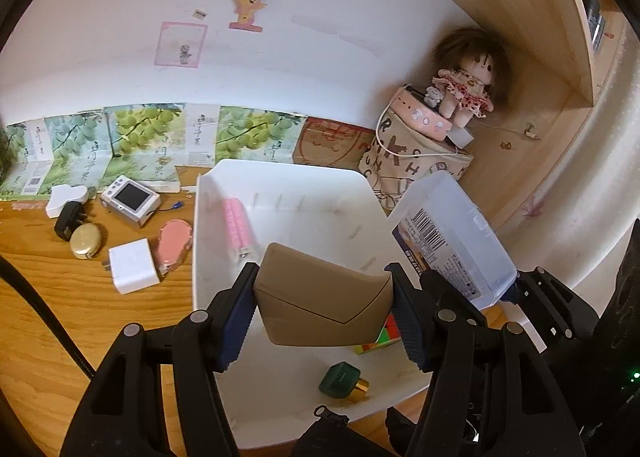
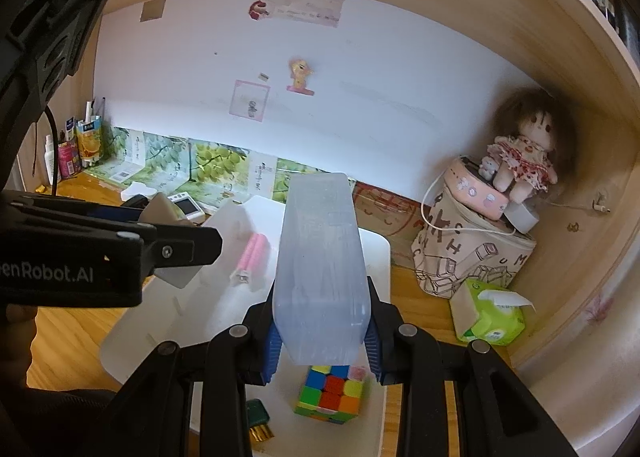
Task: Organize rigid objects
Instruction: 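Carry the beige case and clear box into the white tray and open both tools, then withdraw both tools from the tray toward the gold tin and white charger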
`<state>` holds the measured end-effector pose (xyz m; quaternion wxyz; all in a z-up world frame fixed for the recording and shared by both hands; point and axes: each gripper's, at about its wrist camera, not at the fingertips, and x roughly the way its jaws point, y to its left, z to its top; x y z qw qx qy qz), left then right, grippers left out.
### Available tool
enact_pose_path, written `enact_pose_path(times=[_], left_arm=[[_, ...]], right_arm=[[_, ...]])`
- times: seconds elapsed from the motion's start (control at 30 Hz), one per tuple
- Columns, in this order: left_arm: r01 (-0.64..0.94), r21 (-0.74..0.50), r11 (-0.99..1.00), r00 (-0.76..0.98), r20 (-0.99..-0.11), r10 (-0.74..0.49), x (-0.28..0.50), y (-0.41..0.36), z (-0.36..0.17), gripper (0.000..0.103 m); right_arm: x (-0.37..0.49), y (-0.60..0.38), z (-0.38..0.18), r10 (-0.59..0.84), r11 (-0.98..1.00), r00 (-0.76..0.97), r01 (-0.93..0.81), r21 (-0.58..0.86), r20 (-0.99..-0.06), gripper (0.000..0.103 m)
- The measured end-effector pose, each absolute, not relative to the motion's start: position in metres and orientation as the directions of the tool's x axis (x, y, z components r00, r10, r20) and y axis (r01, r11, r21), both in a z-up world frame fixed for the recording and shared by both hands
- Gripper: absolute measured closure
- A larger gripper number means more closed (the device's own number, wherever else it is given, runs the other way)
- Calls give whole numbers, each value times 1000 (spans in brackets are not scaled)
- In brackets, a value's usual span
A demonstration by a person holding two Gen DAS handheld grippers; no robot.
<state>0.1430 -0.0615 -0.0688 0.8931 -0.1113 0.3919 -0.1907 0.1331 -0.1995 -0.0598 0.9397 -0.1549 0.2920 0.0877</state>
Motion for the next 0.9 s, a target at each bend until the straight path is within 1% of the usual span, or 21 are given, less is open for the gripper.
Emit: enact_pose_path(times=[0.2,0.23,0.27,0.3,0.33,0.37,0.43,0.57,0.67,0.8,0.9], left_arm=[[274,-336,901,615,-659,-433,144,-71,-68,36],[272,-334,903,613,-663,-430,145,-72,-68,33],[267,-333,904,611,-667,-426,145,-71,-68,25],[261,-332,907,614,-668,-421,145,-71,-68,23],[255,-333,908,619,-666,-418,145,-69,-68,21],[250,-335,909,623,-663,-415,145,-68,-68,21],[237,-338,911,631,-659,-409,145,-64,-67,20],[227,-343,911,637,-655,-406,145,-59,-66,19],[230,-330,916,639,-658,-398,144,-57,-65,19],[232,-326,917,641,-657,-396,143,-52,-64,19],[233,-323,917,644,-656,-394,142,-44,-62,19]], right_arm=[[136,-207,-61,66,942,811,-243,-233,-581,68],[137,-206,-61,65,942,810,-243,-233,-583,67],[137,-206,-61,66,941,810,-244,-232,-583,65],[137,-206,-61,67,941,811,-245,-233,-581,63],[136,-205,-61,68,941,812,-246,-234,-580,57],[136,-204,-61,69,940,813,-247,-234,-579,48],[135,-203,-61,72,940,814,-248,-234,-576,41],[135,-200,-61,73,940,811,-250,-231,-581,41],[135,-200,-61,73,941,811,-250,-230,-581,38],[134,-193,-60,74,941,808,-251,-229,-584,36],[133,-186,-60,74,941,807,-251,-227,-585,33]])
